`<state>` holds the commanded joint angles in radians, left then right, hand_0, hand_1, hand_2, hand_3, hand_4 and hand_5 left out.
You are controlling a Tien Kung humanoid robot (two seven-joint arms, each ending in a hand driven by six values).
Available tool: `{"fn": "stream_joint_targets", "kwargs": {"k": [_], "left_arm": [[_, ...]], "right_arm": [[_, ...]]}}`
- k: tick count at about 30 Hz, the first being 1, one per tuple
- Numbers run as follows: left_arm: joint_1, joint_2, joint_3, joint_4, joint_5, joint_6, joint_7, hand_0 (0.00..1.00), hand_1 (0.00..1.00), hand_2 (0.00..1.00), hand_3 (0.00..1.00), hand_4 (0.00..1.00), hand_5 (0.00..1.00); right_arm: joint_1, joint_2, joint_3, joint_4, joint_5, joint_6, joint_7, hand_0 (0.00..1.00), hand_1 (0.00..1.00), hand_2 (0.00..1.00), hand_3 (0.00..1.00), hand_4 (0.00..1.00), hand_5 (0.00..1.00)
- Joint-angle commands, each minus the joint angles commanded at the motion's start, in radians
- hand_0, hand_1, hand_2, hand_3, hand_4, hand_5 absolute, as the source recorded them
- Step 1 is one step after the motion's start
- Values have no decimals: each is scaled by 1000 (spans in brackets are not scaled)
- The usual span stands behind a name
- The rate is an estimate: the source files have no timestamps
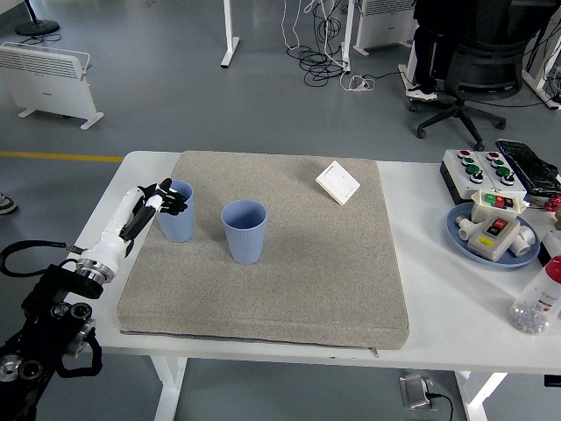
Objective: Push cup pick cup insert cup
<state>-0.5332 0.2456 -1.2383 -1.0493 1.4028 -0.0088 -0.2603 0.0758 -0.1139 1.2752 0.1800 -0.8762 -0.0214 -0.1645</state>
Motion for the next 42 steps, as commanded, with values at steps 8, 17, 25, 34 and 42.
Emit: {"fn": "stream_joint_targets", "kwargs": {"k": [8,17,25,34,42], "left_arm": [[-162,20,54,-13,331,-142,157,804,857,954,895,910,683],[-351,-19,205,133,628,-328,239,944,958,998,998,994,597],[-426,-93,262,259,708,-371,238,953,965,998,998,998,570],[-489,-126,292,358,765,-381,242,866,908,998,998,998,581],[-509,-140,309,396,790,-370,242,782,812,954,998,978,528]], "right_arm": [[-8,0,-4,0,-1,-2,-4,757,635,662,559,78,479],[-15,-1,-11,0,12,-4,-2,757,635,662,559,79,478],[-14,-4,-26,0,14,-6,-4,757,635,662,559,79,478],[-6,-8,-38,0,17,-8,-3,757,635,662,559,80,477],[-1,-10,-42,0,15,-8,-3,757,634,661,559,80,474]]}}
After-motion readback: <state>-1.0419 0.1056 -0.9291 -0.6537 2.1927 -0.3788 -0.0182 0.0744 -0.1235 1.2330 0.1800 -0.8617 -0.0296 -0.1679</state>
